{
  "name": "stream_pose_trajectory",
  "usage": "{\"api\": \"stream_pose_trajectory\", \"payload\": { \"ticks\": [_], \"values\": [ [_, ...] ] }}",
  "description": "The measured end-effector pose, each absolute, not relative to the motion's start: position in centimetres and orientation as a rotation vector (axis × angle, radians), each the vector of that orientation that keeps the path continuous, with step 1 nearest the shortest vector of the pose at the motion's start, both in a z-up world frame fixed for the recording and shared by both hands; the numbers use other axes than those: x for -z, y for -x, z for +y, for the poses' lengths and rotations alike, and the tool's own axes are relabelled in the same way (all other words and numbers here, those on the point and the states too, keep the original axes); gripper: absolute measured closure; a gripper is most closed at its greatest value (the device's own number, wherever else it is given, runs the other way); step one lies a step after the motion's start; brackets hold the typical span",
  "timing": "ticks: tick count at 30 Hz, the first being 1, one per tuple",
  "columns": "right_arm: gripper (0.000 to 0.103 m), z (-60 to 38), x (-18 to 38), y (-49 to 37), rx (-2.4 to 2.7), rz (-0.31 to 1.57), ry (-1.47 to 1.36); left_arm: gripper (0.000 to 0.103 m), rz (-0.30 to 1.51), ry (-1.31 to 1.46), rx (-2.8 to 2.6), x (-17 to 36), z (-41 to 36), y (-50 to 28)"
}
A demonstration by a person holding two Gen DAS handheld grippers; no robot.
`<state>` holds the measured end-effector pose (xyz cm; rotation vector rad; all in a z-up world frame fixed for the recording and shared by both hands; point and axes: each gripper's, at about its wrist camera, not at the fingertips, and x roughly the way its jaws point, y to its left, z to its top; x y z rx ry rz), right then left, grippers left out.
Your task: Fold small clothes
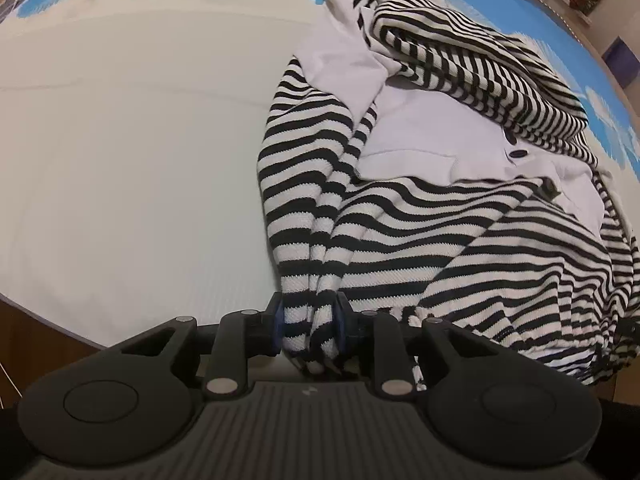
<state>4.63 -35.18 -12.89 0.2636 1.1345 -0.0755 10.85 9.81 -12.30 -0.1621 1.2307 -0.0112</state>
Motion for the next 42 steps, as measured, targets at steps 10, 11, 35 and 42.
{"api": "stream_pose_trajectory", "payload": {
  "ticks": [10, 11, 35, 42],
  "values": [
    [0.094, -35.7, 11.8, -4.4, 0.07, 1.055, -0.297, 0.091, 1.205, 0.184, 0.019, 12.0, 9.9, -10.7],
    [0.094, -35.9, 11.9, -4.4, 0.081, 1.06, -0.303, 0.09, 1.21, 0.186, 0.019, 12.0, 9.9, -10.8],
    [0.095, -35.6, 11.7, -3.8, 0.085, 1.043, -0.274, 0.095, 1.212, 0.075, 0.03, 12.1, 8.5, -10.8],
    [0.095, -35.5, 11.4, -3.6, 0.081, 1.033, -0.268, 0.095, 1.203, 0.076, 0.03, 11.9, 8.6, -10.6]
  ]
}}
